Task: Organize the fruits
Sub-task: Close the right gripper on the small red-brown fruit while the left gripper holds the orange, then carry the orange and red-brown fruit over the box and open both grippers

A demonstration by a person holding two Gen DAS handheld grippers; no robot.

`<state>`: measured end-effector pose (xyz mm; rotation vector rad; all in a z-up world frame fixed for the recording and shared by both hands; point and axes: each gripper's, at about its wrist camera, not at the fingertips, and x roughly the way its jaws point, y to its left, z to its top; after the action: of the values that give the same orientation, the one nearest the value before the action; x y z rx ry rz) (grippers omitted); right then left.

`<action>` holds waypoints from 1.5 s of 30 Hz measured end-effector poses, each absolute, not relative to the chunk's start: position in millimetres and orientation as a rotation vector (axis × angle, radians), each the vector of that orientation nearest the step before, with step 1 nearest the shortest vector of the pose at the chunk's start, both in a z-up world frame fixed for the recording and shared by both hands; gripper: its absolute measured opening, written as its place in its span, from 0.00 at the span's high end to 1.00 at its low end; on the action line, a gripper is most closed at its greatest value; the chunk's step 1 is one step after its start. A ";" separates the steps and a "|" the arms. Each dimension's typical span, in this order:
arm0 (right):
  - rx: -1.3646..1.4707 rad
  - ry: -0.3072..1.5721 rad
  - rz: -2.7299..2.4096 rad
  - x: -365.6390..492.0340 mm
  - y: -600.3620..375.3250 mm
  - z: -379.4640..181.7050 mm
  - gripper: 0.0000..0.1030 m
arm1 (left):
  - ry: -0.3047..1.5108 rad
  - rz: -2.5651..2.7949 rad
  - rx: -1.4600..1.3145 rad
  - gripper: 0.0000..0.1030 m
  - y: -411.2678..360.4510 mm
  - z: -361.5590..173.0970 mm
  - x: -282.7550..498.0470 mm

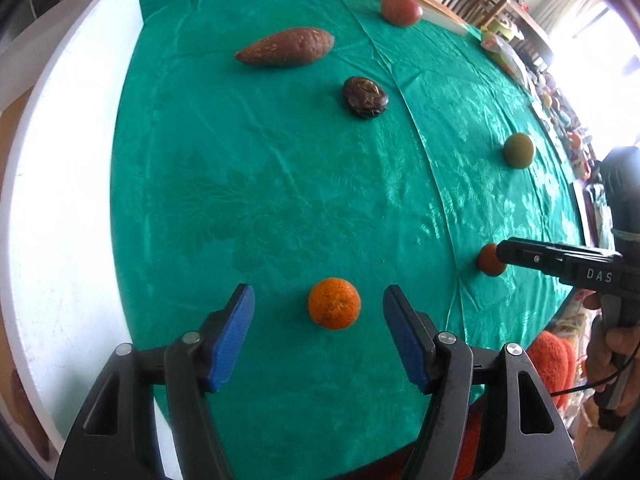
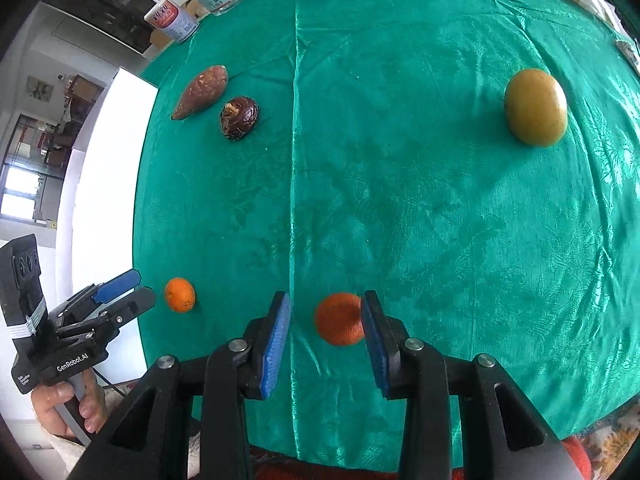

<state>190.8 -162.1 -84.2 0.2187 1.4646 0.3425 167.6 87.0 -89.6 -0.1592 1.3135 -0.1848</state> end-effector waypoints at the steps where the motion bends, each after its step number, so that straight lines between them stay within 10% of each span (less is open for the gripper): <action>1: 0.202 1.472 0.335 190.4 -161.1 -86.2 0.64 | 1.317 -0.185 -0.138 0.34 82.5 -93.4 167.4; 6: 0.147 1.483 0.315 190.9 -154.4 -88.1 0.64 | 1.301 -0.139 -0.038 0.36 65.2 -106.9 171.4; 13: 0.102 1.497 0.335 192.5 -131.4 -97.4 0.64 | 1.290 -0.143 0.006 0.68 55.7 -112.4 170.3; 21: 0.052 1.455 0.348 188.2 -111.3 -92.1 0.72 | 1.252 -0.163 -0.077 0.73 66.7 -103.0 166.7; 34: 0.054 1.128 0.743 163.3 21.7 94.6 0.72 | 0.875 -0.120 -0.255 0.73 205.6 87.2 91.3; 45: -0.210 1.258 0.919 129.8 211.3 -15.9 0.71 | 1.101 0.235 -0.312 0.73 319.2 -40.7 76.8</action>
<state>129.8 211.3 -15.9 -0.2100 1.2577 0.9187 76.8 319.2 -40.7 -0.3116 1.1012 0.2350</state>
